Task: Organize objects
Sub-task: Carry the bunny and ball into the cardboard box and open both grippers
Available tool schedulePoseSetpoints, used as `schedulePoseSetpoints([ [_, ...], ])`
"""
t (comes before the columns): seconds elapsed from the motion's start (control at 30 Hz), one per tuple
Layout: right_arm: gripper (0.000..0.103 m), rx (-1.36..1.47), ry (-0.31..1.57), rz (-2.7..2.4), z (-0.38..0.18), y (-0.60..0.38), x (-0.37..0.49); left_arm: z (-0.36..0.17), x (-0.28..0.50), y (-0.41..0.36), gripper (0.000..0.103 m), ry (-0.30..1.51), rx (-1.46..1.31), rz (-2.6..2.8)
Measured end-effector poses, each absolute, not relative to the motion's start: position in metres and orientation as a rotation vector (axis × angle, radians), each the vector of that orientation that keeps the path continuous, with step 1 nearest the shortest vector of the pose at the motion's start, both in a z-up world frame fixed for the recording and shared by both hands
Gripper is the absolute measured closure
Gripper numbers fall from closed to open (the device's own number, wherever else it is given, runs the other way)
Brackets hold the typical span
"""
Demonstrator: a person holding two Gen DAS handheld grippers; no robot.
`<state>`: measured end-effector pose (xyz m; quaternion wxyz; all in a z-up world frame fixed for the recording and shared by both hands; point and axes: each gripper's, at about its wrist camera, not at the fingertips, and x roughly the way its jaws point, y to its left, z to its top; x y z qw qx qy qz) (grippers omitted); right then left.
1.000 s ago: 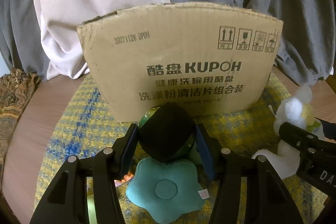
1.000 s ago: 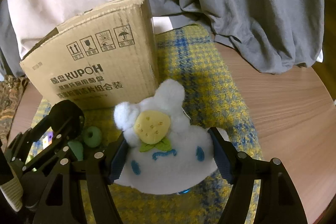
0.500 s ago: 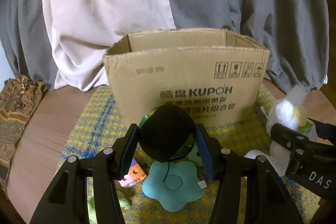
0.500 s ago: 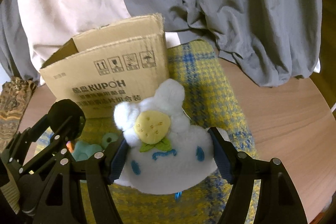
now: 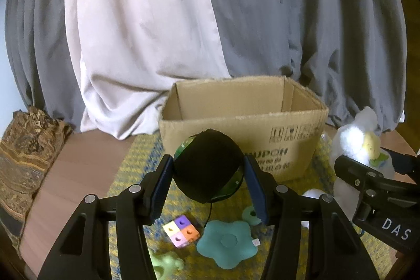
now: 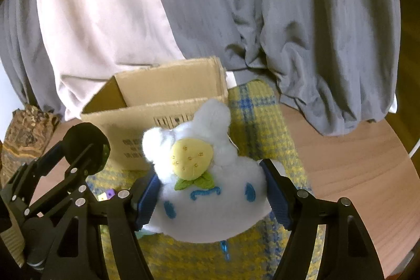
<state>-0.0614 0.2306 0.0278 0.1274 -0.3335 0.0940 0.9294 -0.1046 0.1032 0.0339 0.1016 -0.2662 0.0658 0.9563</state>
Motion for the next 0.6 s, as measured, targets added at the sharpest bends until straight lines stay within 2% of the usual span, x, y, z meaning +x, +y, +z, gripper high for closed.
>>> schedulePoseSetpoints([
  [0.6,0.031,-0.836,0.243,2.762,0.077,0.225,-0.07,0.081,-0.12,0.102,0.049,0.164,-0.685,2.841],
])
